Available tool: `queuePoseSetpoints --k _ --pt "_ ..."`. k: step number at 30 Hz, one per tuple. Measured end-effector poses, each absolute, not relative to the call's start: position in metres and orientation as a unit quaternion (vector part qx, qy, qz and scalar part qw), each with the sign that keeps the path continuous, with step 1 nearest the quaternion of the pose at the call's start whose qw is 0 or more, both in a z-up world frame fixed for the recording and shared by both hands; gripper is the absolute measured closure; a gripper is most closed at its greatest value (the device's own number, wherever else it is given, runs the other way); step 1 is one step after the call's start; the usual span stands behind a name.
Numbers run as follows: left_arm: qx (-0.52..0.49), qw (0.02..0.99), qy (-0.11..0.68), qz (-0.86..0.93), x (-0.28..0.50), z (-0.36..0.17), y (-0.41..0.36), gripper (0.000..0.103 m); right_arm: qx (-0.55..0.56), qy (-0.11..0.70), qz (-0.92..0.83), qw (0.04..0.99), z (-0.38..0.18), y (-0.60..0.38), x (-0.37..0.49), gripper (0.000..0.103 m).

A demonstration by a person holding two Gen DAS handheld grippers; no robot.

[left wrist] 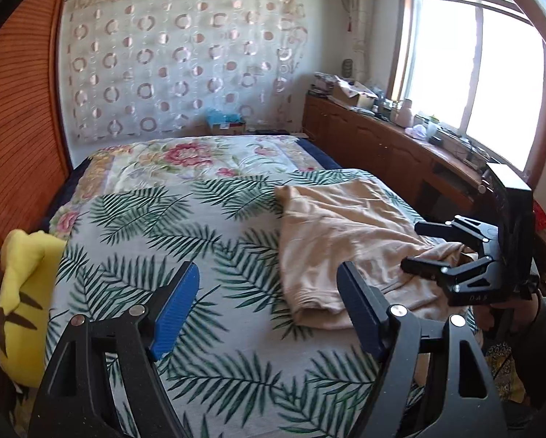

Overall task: Fold small clothes
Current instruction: 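Grasp the folded beige shirt with the right tool, lift and lay it down, release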

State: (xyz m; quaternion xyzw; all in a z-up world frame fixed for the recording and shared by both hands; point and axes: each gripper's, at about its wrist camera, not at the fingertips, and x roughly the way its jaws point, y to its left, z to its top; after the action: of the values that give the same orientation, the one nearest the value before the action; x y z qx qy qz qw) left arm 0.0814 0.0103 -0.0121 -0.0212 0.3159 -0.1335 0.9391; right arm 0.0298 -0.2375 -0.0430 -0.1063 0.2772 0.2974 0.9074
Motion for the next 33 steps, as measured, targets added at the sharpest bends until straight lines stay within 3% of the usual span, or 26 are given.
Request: queuePoseSetpoints --k 15,21,22,24,26,33 --pt "-0.047 0.938 0.327 -0.109 0.073 -0.034 0.061 0.025 -0.179 0.355 0.388 0.831 -0.082 -0.138 0.091 0.023" --pt "-0.048 0.936 0.33 -0.115 0.073 -0.039 0.057 0.025 -0.23 0.36 0.379 0.821 -0.098 -0.119 0.106 0.033" --pt "-0.048 0.935 0.331 -0.117 0.073 -0.04 0.056 0.025 -0.23 0.361 0.379 0.82 -0.099 -0.118 0.108 0.035" --pt "-0.05 0.934 0.332 -0.118 0.073 -0.041 0.055 0.025 -0.233 0.358 0.379 0.821 -0.099 -0.117 0.11 0.052" --pt "-0.05 0.934 0.334 -0.12 0.073 -0.042 0.054 0.025 -0.248 0.343 0.36 0.831 -0.099 -0.114 0.111 0.095" --pt "-0.049 0.931 0.338 -0.129 0.073 -0.045 0.047 0.025 -0.224 0.292 0.323 0.872 -0.056 -0.143 0.13 0.096"
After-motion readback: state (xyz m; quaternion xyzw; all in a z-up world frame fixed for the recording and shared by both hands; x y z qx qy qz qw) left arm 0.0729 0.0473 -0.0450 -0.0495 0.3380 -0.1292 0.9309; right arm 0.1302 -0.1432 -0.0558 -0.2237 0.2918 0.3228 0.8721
